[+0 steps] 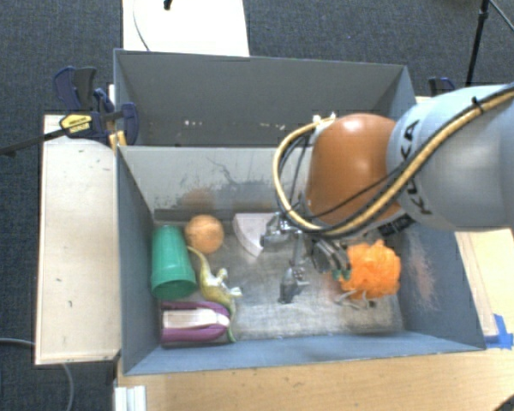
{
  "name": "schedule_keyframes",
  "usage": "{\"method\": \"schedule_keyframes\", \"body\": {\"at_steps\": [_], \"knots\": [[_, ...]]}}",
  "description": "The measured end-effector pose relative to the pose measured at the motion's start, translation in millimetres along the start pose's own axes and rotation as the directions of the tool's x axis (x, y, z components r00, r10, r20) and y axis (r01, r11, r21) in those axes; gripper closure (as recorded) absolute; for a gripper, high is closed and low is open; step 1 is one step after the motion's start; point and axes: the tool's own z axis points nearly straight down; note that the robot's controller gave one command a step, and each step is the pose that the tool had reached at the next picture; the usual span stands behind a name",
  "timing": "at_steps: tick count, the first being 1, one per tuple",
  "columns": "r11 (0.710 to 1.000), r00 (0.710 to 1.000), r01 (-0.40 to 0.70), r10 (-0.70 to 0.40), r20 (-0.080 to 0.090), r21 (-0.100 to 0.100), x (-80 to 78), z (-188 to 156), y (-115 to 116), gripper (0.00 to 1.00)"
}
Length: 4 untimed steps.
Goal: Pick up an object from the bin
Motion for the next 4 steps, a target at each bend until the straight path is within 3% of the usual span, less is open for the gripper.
{"method": "schedule_keyframes", "body": {"at_steps": [1,2,3,4], "knots": [[1.0,1.0,0.014,-0.014,-0.004,-0.001,-30.5,9.5,77.3,0.0],[0.999,0.999,0.043,-0.043,-0.001,-0.003,-41.0,9.2,132.3,0.0],[0.999,0.999,0.051,-0.051,0.003,-0.008,-42.1,70.9,79.7,0.0],[1.0,1.0,0.027,-0.027,0.0,-0.005,-34.5,72.1,78.2,1.0]]}}
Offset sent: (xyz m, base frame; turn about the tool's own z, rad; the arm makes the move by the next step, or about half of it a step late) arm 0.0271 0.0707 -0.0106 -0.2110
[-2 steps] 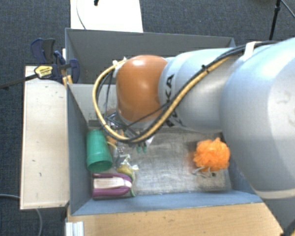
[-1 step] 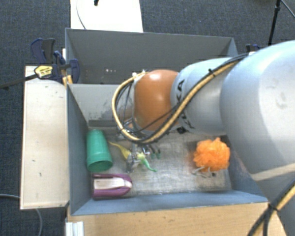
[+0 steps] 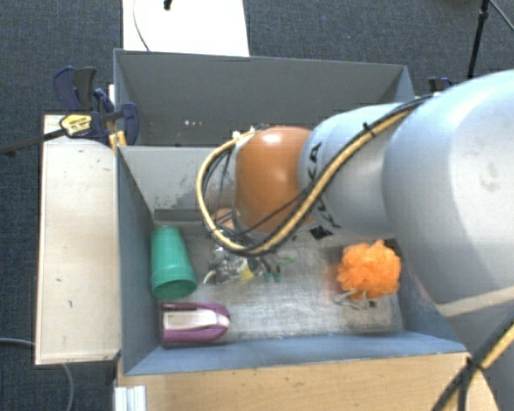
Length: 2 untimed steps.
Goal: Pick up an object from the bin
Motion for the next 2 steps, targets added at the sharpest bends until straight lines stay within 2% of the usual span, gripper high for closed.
{"method": "schedule_keyframes", "body": {"at_steps": [2], "knots": [[1.0,1.0,-0.003,0.003,0.0,-0.001,0.9,-1.8,-0.9,1.0]]}}
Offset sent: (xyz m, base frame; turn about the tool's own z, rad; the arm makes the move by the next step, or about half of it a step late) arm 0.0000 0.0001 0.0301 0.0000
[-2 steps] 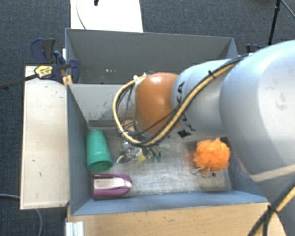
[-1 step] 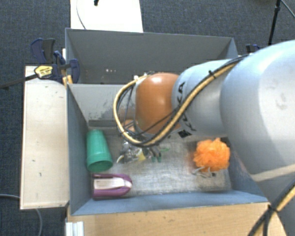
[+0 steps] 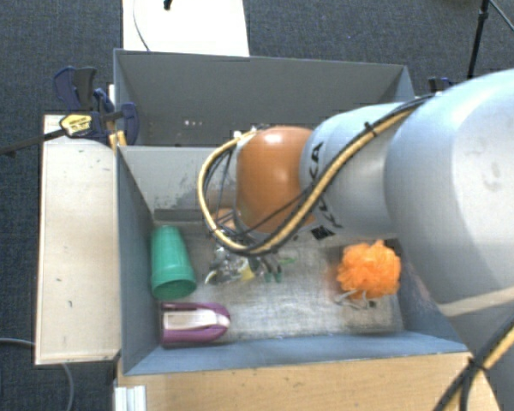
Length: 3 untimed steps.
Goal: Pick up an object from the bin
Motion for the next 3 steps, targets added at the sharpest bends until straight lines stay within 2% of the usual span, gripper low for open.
{"method": "schedule_keyframes", "body": {"at_steps": [3], "knots": [[1.0,1.0,0.0,0.0,-0.004,0.004,0.8,-25.7,-1.1,1.0]]}}
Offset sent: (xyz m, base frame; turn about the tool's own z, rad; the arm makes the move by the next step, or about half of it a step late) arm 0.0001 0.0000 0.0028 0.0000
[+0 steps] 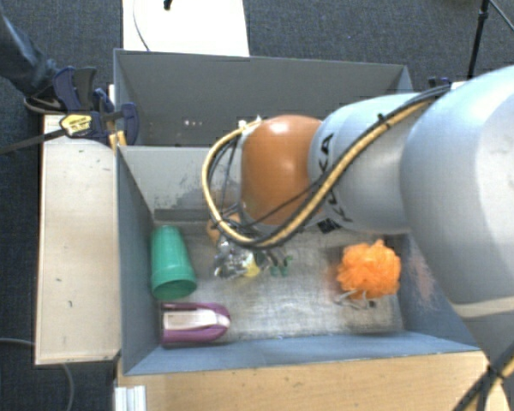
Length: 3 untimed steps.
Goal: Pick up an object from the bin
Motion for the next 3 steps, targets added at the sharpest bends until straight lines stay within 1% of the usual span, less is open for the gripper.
{"method": "schedule_keyframes", "body": {"at_steps": [1,2,3], "knots": [[1.0,1.0,0.0,0.0,-0.005,0.001,1.2,-12.5,-0.1,1.0],[1.0,1.0,0.0,0.0,-0.003,0.001,0.8,-33.0,-0.1,1.0],[1.0,1.0,-0.001,0.001,0.005,-0.001,-1.0,-44.6,0.2,1.0]]}}
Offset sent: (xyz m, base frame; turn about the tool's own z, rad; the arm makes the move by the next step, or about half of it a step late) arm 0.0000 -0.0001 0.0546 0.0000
